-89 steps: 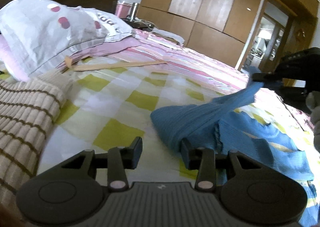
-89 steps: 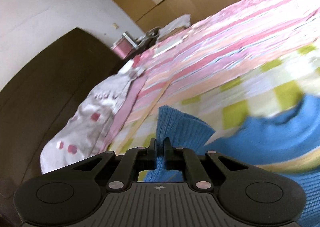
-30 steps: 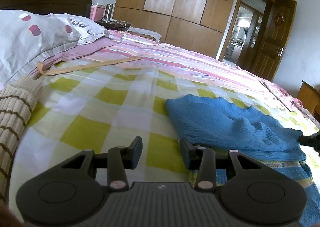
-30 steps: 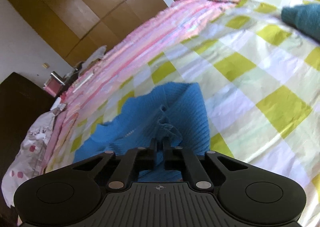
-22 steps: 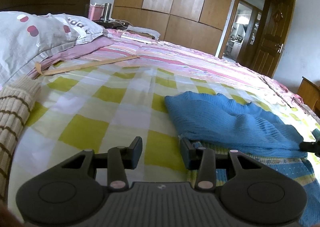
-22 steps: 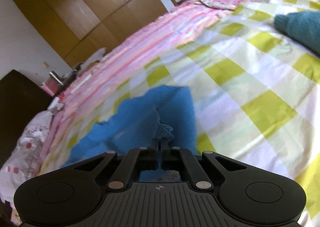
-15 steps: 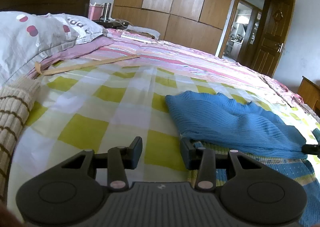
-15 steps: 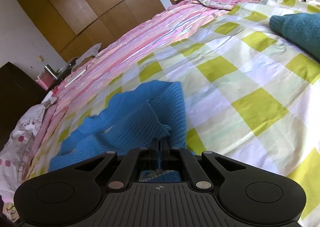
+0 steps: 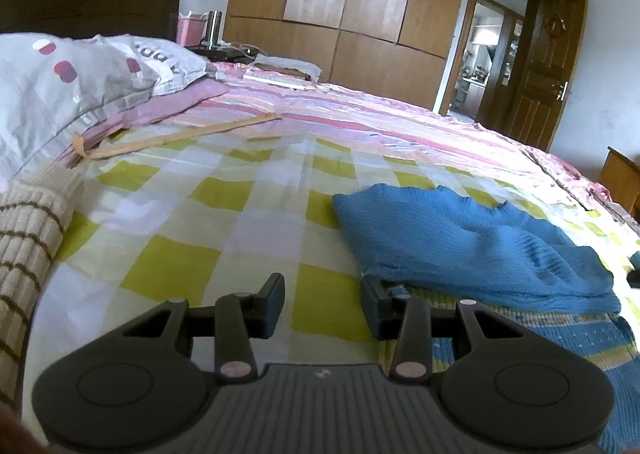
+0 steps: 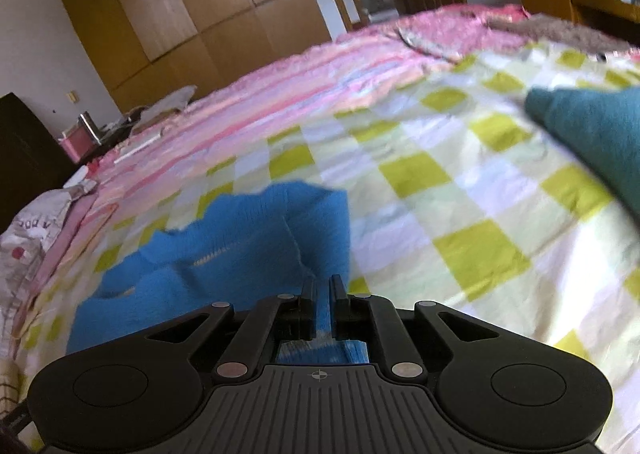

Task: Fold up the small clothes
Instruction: 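Lay the sleeve flat on the sweater body and open the right tool, then move both tools to the sweater hem, then grasp the sweater hem with both tools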

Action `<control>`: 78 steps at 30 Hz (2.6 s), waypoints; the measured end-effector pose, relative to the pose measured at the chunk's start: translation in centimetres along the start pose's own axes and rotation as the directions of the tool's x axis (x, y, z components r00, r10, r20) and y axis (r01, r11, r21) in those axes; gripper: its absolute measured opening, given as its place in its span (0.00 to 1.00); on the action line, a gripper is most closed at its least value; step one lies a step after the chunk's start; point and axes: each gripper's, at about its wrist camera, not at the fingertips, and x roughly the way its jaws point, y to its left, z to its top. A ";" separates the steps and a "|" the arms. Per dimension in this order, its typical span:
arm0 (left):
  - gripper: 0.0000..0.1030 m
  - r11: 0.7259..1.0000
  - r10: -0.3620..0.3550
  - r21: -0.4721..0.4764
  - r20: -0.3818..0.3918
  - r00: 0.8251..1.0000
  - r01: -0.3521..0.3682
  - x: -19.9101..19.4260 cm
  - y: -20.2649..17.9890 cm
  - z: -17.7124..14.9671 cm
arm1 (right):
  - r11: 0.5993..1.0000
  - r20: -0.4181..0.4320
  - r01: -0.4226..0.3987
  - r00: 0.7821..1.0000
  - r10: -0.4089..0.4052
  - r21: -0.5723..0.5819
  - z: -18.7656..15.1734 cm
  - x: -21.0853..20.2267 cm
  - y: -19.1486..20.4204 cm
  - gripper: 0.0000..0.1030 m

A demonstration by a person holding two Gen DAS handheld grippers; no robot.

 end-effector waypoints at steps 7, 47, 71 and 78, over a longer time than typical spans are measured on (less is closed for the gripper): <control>0.46 0.999 0.008 0.036 0.021 1.000 -0.008 0.0 -1.8 1.3 | 0.997 -0.019 -0.015 1.000 0.013 -0.077 1.9 4.3 1.6 0.30; 0.50 0.998 0.011 0.057 -0.082 0.997 -0.006 2.1 -2.5 1.0 | 0.979 -0.147 0.003 0.989 -0.034 -0.204 0.1 3.3 1.8 0.15; 0.49 0.991 -0.025 0.121 -0.297 0.955 0.064 -9.3 -2.7 -6.0 | 0.989 -0.293 -0.123 0.952 0.092 -0.087 -8.2 -10.4 -5.2 0.25; 0.49 0.989 -0.064 0.105 -0.347 0.936 0.107 -10.7 -2.9 -6.6 | 0.991 -0.332 -0.122 0.938 0.100 -0.048 -10.1 -12.1 -7.1 0.27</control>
